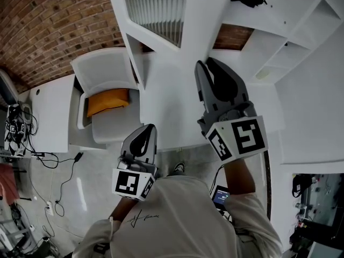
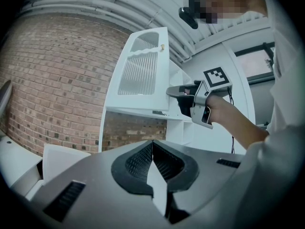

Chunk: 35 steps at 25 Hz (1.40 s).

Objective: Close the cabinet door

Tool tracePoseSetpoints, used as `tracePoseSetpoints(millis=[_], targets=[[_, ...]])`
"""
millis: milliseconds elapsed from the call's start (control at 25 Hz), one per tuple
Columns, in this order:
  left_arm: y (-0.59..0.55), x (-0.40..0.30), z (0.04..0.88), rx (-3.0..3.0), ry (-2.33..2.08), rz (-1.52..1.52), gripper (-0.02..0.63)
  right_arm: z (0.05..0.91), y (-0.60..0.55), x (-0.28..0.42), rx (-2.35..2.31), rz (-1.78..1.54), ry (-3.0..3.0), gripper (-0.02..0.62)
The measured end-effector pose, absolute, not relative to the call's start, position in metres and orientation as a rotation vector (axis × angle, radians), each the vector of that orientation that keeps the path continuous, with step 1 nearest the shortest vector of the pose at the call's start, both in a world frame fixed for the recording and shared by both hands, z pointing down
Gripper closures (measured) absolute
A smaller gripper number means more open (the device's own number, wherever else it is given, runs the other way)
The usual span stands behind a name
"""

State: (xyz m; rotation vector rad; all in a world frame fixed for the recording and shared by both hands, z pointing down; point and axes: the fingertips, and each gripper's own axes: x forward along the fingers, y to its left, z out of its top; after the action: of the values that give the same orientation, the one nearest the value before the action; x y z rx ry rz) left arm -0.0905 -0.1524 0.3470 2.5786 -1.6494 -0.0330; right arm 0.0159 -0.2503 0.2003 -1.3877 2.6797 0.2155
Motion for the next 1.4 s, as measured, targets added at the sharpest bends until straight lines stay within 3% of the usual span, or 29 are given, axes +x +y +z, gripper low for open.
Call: tracePoseSetpoints(millis=[1400], targets=[[-0.165, -0.086, 0.346, 2.513, -1.752, -0.066, 0.591, 0.2, -0.298, 0.045, -1.33, 0.198, 2.703, 0.517]])
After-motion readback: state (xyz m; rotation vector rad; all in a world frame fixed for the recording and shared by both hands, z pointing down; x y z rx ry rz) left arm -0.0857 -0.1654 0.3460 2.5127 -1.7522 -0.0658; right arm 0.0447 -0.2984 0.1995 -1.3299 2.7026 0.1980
